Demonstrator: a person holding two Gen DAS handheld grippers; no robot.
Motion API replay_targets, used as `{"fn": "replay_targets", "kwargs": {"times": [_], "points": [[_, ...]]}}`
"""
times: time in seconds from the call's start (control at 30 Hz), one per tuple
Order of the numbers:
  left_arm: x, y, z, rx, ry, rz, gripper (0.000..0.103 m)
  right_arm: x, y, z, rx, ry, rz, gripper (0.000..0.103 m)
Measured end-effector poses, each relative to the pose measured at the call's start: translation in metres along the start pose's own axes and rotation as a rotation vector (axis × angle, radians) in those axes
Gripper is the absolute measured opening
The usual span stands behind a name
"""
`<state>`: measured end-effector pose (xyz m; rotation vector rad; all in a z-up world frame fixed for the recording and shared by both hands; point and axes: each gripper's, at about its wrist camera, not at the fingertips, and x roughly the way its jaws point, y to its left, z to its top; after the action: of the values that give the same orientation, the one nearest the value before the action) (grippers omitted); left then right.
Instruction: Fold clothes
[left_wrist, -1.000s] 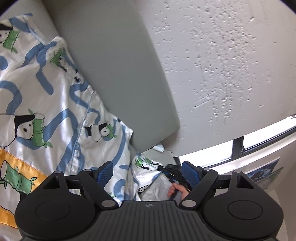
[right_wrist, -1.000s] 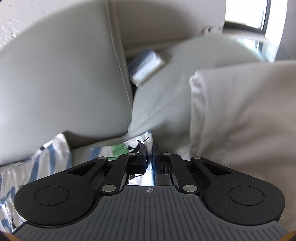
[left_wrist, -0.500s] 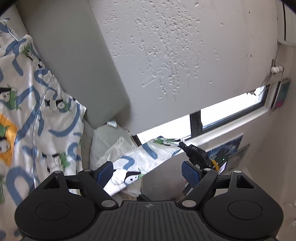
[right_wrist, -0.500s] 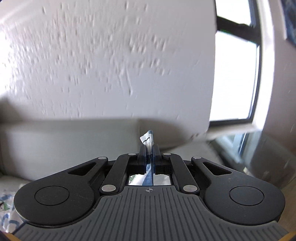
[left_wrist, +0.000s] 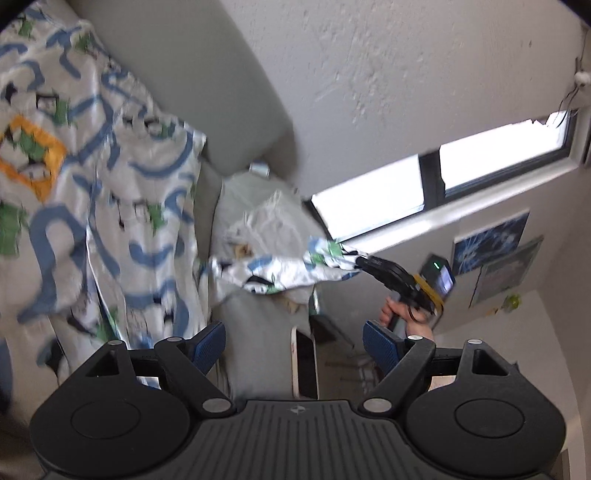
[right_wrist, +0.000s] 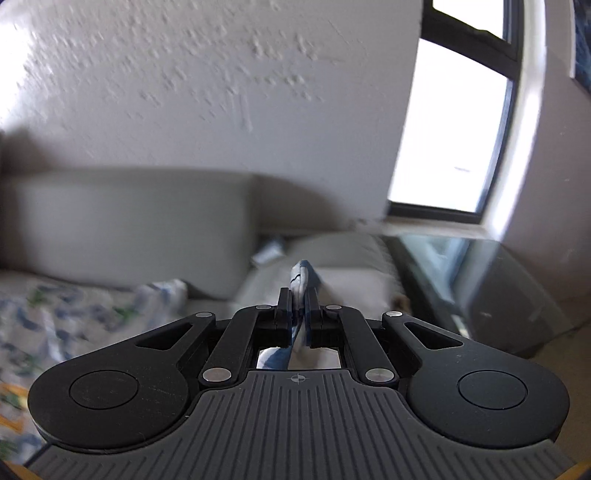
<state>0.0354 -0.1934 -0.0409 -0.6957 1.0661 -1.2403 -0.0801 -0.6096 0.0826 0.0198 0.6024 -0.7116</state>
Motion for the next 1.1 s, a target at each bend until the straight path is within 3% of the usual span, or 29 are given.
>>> {"fn": "replay_targets", "kwargs": {"times": [0.1, 0.2, 0.23, 0.3, 0.37, 0.5, 0.53, 0.67, 0.73, 0.87, 0.97, 1.03, 1.1], "points": [[0.016, -0.003, -0.011, 0.008, 0.055, 0.019, 0.079, 0.019, -0.033, -0.028, 0.102, 0.134, -0.124, 0.038], [0.032, -0.006, -0.023, 0.016, 0.110, 0.039, 0.079, 0.036, -0.068, -0.056, 0.220, 0.274, -0.248, 0.039], [0.037, -0.007, -0.027, 0.018, 0.128, 0.045, 0.079, 0.033, -0.078, -0.059, 0.269, 0.278, -0.257, 0.039], [0.048, -0.009, -0.034, 0.023, 0.165, 0.058, 0.079, 0.022, -0.087, -0.058, 0.330, 0.239, -0.200, 0.042], [0.048, -0.007, -0.033, 0.020, 0.160, 0.069, 0.079, 0.017, -0.086, -0.053, 0.366, 0.222, -0.077, 0.046], [0.049, -0.005, -0.030, 0.013, 0.149, 0.092, 0.079, 0.042, -0.083, -0.051, 0.570, 0.266, 0.135, 0.046], [0.049, -0.004, -0.029, 0.011, 0.147, 0.098, 0.079, 0.051, -0.080, -0.050, 0.601, 0.286, 0.153, 0.046], [0.050, -0.001, -0.026, 0.005, 0.136, 0.121, 0.079, 0.090, -0.055, -0.040, 0.592, 0.331, 0.107, 0.051], [0.051, 0.000, -0.025, 0.001, 0.131, 0.133, 0.079, 0.106, -0.044, -0.035, 0.583, 0.330, 0.088, 0.059], [0.053, 0.004, -0.021, 0.010, 0.120, 0.179, 0.079, 0.128, -0.035, -0.036, 0.543, 0.369, -0.005, 0.060], [0.054, 0.005, -0.017, 0.051, 0.103, 0.223, 0.079, 0.144, -0.029, -0.037, 0.511, 0.399, -0.077, 0.047], [0.054, 0.007, -0.015, 0.049, 0.103, 0.229, 0.079, 0.152, -0.027, -0.040, 0.486, 0.411, -0.121, 0.015], [0.053, 0.009, -0.015, 0.040, 0.108, 0.231, 0.079, 0.151, -0.029, -0.045, 0.476, 0.405, -0.128, 0.007]]}}
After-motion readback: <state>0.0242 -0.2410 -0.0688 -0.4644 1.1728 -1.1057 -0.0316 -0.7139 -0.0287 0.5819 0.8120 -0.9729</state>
